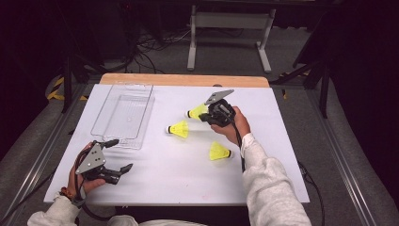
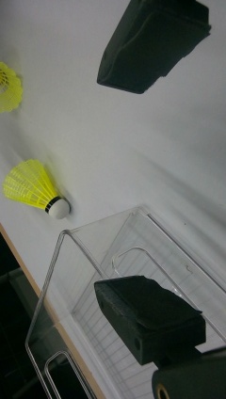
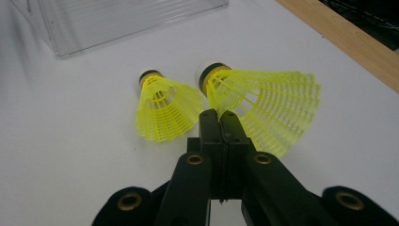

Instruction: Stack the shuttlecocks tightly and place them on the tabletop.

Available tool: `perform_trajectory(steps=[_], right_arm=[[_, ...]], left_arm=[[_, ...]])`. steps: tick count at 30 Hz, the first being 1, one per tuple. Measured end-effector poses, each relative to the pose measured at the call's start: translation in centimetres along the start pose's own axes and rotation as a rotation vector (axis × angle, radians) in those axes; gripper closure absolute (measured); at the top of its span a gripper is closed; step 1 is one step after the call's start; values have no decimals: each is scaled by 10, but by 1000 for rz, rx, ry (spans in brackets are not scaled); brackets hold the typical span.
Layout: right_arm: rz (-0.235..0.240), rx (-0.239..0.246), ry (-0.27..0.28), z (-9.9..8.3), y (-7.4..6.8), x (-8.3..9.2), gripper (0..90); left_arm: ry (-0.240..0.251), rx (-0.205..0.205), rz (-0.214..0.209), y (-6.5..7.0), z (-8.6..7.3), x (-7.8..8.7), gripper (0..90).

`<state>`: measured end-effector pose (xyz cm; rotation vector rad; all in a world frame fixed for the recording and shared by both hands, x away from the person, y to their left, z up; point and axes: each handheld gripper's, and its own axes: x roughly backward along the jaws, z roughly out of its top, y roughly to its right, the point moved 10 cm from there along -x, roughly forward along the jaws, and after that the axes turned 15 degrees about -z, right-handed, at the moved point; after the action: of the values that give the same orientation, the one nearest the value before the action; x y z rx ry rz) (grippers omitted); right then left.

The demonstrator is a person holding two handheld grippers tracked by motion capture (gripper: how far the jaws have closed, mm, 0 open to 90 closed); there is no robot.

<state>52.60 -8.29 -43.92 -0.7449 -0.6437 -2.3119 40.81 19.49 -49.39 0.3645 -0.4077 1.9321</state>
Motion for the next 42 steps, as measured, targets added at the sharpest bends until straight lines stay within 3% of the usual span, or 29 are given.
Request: perform_trajectory(steps=[11, 15, 30, 42], right_arm=[[27, 5, -2, -15, -8, 6, 900], [56, 18, -26, -24, -16, 1, 900], [96, 57, -77, -27, -31, -21, 900], [122, 82, -75, -20, -43, -35, 900]], left_arm=[[-4, 1, -1, 0, 0, -1, 57], [-7, -3, -1, 0, -1, -1, 57], [-14, -6, -11, 1, -1, -2, 57], [-13, -3, -12, 1, -1, -1, 57]])
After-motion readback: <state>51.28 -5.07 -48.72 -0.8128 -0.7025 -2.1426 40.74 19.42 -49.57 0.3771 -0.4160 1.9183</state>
